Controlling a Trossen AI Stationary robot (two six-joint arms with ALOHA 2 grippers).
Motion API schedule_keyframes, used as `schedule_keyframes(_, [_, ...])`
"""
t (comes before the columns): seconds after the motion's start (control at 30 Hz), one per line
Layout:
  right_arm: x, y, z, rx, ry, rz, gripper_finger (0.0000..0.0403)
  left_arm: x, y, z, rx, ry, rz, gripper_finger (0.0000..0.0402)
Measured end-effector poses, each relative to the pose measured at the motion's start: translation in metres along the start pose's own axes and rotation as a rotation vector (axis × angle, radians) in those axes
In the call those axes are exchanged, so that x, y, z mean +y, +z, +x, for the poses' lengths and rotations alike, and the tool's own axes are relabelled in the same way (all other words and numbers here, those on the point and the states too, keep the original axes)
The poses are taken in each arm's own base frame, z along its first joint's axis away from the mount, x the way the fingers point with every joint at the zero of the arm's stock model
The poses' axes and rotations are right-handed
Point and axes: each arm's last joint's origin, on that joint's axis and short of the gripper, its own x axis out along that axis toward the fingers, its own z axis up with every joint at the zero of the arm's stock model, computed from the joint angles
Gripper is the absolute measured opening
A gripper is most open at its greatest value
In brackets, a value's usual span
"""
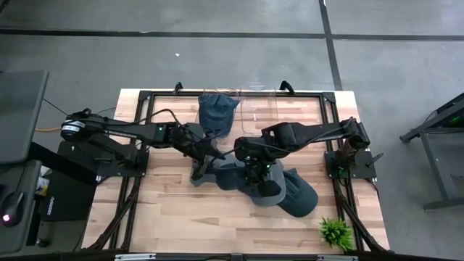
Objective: Pick & Place hat
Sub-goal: Put the left blue cap into the left transparent bin
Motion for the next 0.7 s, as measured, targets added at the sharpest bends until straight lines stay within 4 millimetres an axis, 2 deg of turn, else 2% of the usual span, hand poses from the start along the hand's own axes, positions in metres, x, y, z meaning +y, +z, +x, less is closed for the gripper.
schedule_keyframes(0.33, [0.002, 0.0, 0.001, 0.001, -0.034, -0.008, 0.0, -0.005, 0.011, 0.0, -0.094, -0.112, 0.04, 0.0282])
schedule_keyframes(0.5, [0.002, 0.002, 0.001, -0.02, -0.035, -0.021, 0.0, -0.006, 0.01, 0.0, -0.083, -0.157, 0.033, 0.0282])
schedule_keyframes(0.7, [-0.002, 0.005, 0.0, -0.047, -0.038, -0.034, 0.0, -0.001, 0.005, 0.018, -0.045, -0.192, 0.014, 0.0282])
